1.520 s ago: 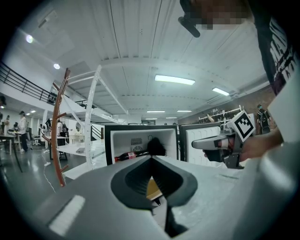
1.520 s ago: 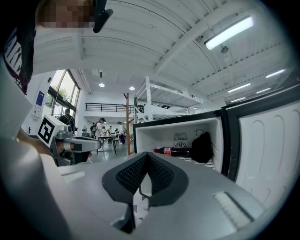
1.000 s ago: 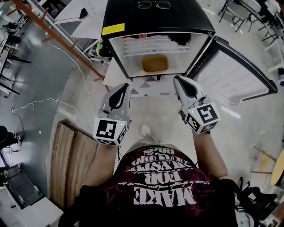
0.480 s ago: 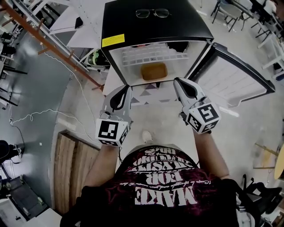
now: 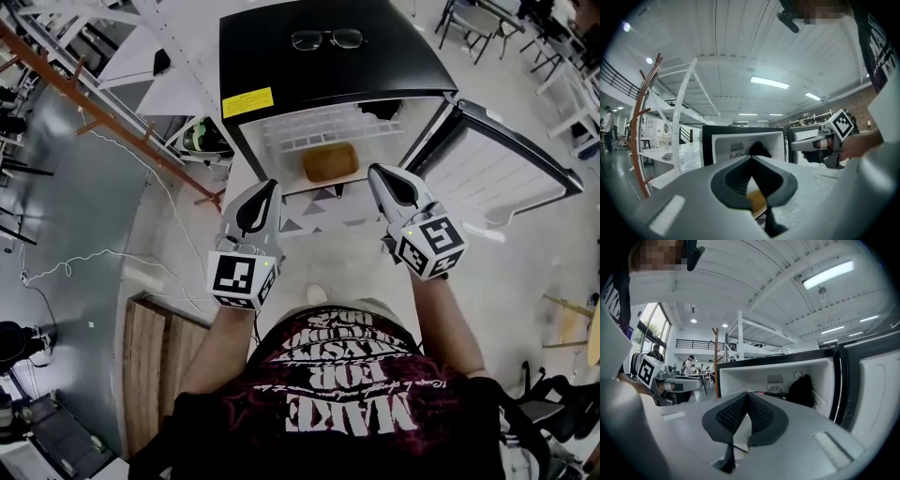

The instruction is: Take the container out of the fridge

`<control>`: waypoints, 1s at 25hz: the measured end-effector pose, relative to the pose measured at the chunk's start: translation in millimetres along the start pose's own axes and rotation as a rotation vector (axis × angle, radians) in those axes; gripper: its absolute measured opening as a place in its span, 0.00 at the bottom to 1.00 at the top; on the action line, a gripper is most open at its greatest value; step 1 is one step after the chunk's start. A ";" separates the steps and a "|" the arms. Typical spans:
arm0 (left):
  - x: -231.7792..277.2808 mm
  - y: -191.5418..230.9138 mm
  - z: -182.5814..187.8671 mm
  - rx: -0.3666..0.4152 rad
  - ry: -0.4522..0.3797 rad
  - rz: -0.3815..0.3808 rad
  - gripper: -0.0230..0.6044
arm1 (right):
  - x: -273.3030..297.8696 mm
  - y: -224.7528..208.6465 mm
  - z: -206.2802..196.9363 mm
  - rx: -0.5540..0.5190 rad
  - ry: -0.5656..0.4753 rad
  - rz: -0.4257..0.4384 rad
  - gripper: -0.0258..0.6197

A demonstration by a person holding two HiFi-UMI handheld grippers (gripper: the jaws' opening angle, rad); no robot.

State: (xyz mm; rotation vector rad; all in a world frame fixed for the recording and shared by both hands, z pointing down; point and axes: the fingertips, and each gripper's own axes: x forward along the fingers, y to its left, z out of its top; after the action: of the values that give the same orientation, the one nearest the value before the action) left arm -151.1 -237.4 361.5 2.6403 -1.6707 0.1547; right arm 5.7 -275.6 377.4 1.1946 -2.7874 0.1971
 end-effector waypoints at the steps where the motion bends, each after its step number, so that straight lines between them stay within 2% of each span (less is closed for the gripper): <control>1: 0.4 1.5 -1.1 -0.001 0.000 -0.005 0.04 | 1.1 -0.3 -0.2 -0.002 0.002 -0.006 0.08; 14: 5.7 7.4 -8.5 -0.026 -0.004 -0.039 0.04 | -2.7 -7.0 -7.5 -0.014 0.049 -0.052 0.08; 25: 17.6 11.4 -12.9 -0.041 0.006 -0.028 0.04 | 9.7 -15.8 -15.5 -0.018 0.095 -0.032 0.08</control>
State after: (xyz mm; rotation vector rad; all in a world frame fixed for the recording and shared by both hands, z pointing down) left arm -154.8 -257.4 375.5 2.6298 -1.6160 0.1260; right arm 11.1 -290.9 395.2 1.1917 -2.6812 0.2192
